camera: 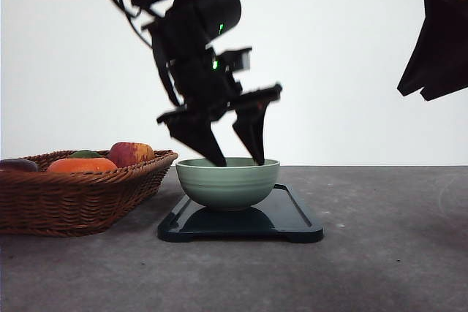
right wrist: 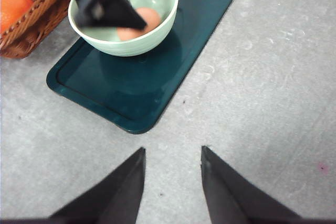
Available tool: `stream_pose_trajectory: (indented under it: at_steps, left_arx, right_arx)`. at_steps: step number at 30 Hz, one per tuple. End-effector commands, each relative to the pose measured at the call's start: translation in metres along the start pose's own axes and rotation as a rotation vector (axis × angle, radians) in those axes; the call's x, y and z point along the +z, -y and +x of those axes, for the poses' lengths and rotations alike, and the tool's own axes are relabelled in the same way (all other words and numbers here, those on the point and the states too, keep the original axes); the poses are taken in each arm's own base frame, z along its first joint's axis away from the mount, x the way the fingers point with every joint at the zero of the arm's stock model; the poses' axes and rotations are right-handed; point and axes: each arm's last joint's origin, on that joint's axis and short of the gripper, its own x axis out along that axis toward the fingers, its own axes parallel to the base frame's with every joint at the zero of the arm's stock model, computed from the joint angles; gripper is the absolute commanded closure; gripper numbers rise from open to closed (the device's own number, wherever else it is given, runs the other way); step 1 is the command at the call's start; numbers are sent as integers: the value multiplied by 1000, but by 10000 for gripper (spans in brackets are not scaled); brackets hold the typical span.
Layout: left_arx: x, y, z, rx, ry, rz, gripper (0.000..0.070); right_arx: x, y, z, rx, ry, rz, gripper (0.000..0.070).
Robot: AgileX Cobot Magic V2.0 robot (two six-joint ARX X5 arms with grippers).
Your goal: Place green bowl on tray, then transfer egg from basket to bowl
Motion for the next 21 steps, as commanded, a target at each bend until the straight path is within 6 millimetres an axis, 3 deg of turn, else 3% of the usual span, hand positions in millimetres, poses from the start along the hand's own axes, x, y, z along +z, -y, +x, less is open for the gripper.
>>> stream_pose_trajectory:
  at_steps: [1, 7, 12, 21]
  left_arx:
    - [10, 1, -8, 3, -17, 5, 308]
    - [20, 4, -43, -30, -23, 10, 308]
    - [22, 6, -83, -46, 47, 46, 309]
    - [-8, -4, -154, -31, 197, 32, 309]
  right_arx:
    - [1, -1, 1, 4, -2, -9, 494]
    - [1, -1, 1, 4, -1, -9, 494]
    - [1, -1, 1, 4, -1, -14, 494]
    - [2, -1, 1, 8, 8, -115, 493]
